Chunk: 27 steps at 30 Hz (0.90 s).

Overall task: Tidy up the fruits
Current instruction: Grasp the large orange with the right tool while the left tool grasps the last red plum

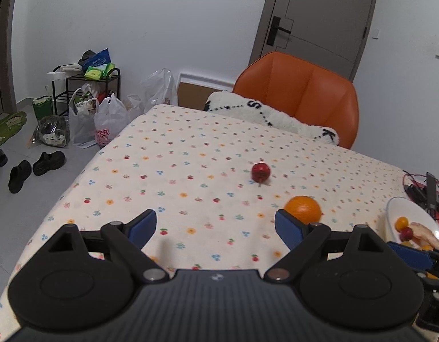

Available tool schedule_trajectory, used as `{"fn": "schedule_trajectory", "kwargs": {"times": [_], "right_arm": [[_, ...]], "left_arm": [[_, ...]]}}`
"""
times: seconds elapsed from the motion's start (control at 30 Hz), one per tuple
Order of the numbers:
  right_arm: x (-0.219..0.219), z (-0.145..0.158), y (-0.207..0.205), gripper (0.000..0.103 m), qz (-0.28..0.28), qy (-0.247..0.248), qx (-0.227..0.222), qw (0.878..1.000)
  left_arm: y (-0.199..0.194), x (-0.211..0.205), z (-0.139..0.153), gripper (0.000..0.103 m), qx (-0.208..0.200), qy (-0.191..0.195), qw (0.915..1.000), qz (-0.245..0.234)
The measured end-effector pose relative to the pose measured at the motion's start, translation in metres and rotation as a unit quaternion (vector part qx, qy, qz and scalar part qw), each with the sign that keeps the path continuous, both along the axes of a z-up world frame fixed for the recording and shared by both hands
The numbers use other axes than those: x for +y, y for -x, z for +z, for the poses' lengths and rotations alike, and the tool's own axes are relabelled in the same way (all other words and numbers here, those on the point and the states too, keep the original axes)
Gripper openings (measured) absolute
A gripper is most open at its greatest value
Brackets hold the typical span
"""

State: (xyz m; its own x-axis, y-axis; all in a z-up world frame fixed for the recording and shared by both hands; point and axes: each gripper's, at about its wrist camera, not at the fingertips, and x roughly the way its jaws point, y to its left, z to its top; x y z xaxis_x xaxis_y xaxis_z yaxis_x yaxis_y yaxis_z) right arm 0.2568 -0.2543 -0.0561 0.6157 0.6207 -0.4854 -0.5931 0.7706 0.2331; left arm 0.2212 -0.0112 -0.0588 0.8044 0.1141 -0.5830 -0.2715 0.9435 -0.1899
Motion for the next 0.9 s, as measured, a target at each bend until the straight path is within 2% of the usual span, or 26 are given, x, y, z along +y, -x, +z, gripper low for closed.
{"fn": "schedule_trajectory", "kwargs": {"times": [0.57, 0.9], "right_arm": [[0.03, -0.009, -0.04, 0.055, 0.01, 0.03, 0.019, 0.999], [0.04, -0.015, -0.06, 0.055, 0.004, 0.044, 0.029, 0.999]], "left_arm": [[-0.043, 0.011, -0.008, 0.089, 0.024, -0.008, 0.9997, 0.001], [-0.07, 0.018, -0.002, 0.089, 0.02, -0.005, 0.9998, -0.002]]}}
